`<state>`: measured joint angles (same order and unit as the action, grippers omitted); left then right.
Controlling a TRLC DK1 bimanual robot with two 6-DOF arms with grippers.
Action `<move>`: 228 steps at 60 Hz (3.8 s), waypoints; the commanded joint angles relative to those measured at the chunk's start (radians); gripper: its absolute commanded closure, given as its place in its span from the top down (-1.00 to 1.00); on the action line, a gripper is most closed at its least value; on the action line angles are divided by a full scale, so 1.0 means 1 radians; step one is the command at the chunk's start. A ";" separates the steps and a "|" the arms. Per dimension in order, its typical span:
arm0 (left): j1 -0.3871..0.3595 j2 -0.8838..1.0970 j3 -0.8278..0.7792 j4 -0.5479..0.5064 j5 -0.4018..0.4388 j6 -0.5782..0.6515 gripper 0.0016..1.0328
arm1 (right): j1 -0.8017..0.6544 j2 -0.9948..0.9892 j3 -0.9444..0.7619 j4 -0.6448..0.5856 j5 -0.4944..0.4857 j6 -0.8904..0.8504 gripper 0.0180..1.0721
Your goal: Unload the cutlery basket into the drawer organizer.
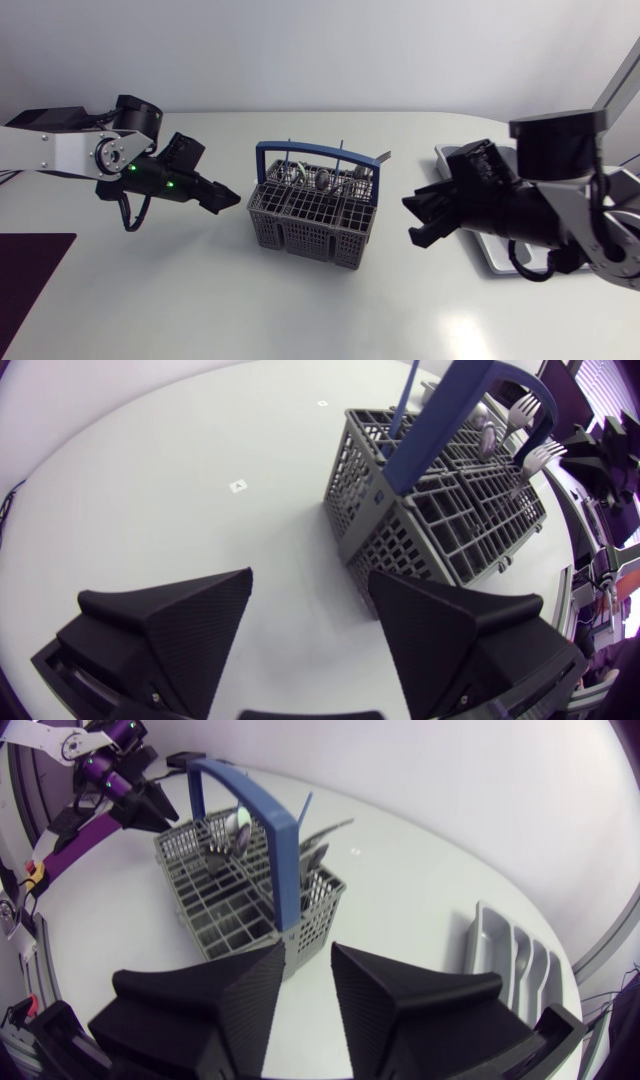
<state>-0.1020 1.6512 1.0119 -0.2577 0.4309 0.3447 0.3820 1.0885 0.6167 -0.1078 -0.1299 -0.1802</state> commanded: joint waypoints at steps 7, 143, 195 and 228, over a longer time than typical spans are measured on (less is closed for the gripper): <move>-0.048 0.036 0.030 -0.028 0.092 0.019 -0.26 | 0.001 0.189 0.020 0.049 0.003 0.016 -0.89; 0.217 -0.268 -0.134 -0.084 0.197 0.197 0.73 | 0.155 0.292 0.137 0.071 0.174 0.045 0.61; -0.594 -0.369 -0.173 0.196 -0.540 0.091 0.72 | 0.037 0.088 0.008 0.039 0.069 0.001 0.65; -0.689 -0.160 -0.159 0.483 -0.725 0.139 0.54 | 0.047 0.088 -0.009 0.057 0.059 -0.001 0.65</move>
<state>-0.7959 1.4574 0.8532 0.1940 -0.2771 0.4572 0.4240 1.1725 0.6273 -0.0677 -0.0601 -0.1841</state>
